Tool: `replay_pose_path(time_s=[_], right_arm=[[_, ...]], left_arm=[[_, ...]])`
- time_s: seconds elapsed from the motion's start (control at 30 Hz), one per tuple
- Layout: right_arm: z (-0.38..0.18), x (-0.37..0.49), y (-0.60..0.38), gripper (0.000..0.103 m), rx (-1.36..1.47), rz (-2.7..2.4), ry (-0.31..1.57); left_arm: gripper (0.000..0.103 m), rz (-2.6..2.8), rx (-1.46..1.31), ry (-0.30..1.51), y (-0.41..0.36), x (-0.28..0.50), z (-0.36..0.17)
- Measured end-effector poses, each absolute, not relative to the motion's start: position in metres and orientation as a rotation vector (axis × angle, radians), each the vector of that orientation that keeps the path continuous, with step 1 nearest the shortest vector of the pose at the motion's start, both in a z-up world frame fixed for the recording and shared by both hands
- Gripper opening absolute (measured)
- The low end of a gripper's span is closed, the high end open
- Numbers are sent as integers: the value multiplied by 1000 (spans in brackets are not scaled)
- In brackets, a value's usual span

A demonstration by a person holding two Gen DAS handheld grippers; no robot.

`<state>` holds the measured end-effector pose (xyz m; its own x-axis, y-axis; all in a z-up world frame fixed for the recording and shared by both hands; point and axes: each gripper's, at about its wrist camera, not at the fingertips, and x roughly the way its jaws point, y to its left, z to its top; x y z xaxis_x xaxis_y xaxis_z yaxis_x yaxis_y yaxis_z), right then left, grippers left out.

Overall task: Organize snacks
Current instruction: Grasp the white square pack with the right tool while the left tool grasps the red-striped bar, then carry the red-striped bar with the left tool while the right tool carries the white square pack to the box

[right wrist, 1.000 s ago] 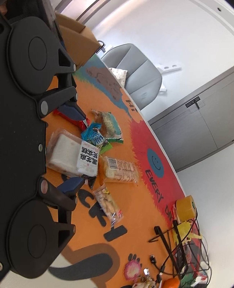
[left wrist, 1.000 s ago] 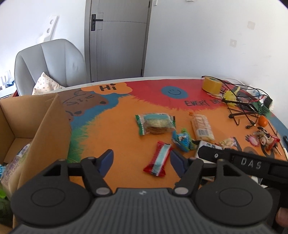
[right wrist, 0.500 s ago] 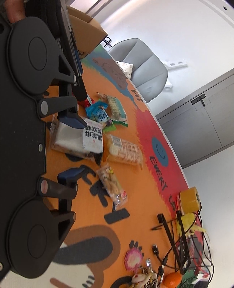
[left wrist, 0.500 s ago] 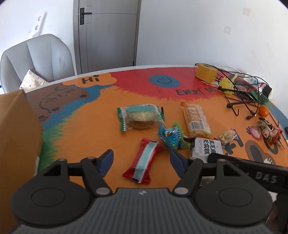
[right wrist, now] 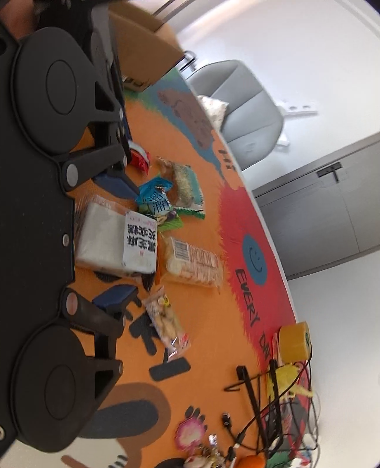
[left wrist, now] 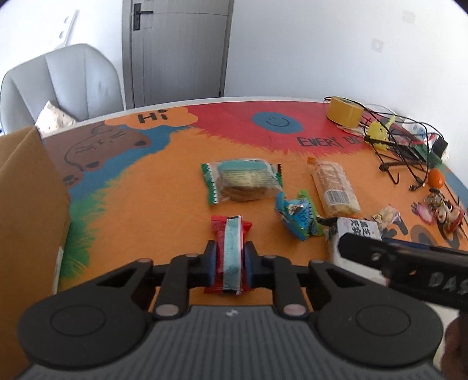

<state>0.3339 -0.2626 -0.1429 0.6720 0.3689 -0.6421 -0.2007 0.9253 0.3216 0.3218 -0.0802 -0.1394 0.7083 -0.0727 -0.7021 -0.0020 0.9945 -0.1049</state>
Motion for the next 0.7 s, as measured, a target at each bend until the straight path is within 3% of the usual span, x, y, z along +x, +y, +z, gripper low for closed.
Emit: replay_pose_path(time_s=[0.2, 0.3, 0.7], right_arm=[[-147, 339, -231, 73, 94, 271, 827], [-149, 337, -221, 50, 17, 233, 809], [-133, 298, -231, 48, 77, 260, 749]], left_arm=[[18, -45, -135, 815, -67, 323, -136], [18, -52, -132, 815, -64, 323, -137], [18, -86, -179, 744, -64, 280, -116]])
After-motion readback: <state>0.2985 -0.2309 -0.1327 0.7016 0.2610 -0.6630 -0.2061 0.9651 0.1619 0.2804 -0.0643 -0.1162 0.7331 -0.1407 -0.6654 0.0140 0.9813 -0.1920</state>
